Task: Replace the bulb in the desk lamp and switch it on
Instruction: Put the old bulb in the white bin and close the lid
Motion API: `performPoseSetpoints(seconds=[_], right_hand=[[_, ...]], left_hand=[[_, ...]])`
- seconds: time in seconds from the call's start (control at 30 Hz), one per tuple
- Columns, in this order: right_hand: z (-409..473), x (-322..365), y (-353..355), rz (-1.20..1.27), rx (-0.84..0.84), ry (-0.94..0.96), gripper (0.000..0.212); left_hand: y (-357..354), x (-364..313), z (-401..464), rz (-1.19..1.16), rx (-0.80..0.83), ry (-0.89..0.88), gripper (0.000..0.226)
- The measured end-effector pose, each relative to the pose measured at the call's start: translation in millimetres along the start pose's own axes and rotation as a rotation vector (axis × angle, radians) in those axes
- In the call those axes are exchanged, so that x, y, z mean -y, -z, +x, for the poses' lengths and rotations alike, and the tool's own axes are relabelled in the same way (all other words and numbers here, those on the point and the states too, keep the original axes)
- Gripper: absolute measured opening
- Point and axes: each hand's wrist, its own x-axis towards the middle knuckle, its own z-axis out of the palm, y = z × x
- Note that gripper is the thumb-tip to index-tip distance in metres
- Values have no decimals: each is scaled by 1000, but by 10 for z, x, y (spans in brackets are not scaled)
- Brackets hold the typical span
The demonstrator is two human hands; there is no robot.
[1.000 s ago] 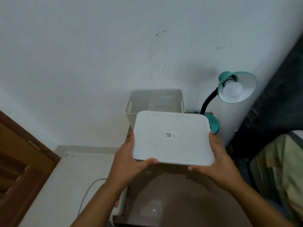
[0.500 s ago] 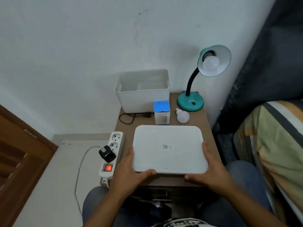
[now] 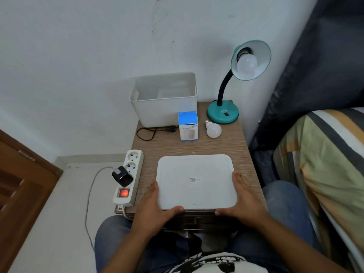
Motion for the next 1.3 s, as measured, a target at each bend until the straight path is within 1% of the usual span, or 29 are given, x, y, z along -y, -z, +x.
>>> performPoseSetpoints(seconds=[0.1,0.23,0.43,0.63,0.7,0.8,0.9,0.93,1.0,1.1,1.17,1.23,1.3], right_hand=[[36,16,-24,-56,8,-6,144],[51,8,-35,-75,12,-4,144],[51,-20,-52,-68,2,19,143],[38,-9,-28,-13,13,51,136],[47,-19,-29,38,-34,35,126],[134,-34,18,87,-140,11,98],[334,51,161,138,-219,21,71],[423,90,218,137,-244,23,66],[619,180,327,107,-268,2,65],[916,336,483,119,-271,-17,65],[1116,419,555,123,-273,1,64],[1291,512,632,126,-289,28,61],[1455,611,672,131,-316,68,52]], left_hand=[[-47,39,10,59,11,15,123],[-99,64,13,124,48,16,121],[-99,50,31,117,52,24,121],[-68,33,90,76,65,44,123],[-60,13,94,67,60,38,122],[-10,-35,164,29,33,30,117],[105,-91,422,2,-27,-8,109],[175,-132,534,-8,-56,-23,105],[358,-242,764,-78,-113,-47,97],[712,-405,1189,-217,-197,-44,94],[940,-457,1477,-212,-282,-78,87],[1117,-484,1742,-173,-322,-83,95],[1247,-504,1976,-124,-324,-63,105]])
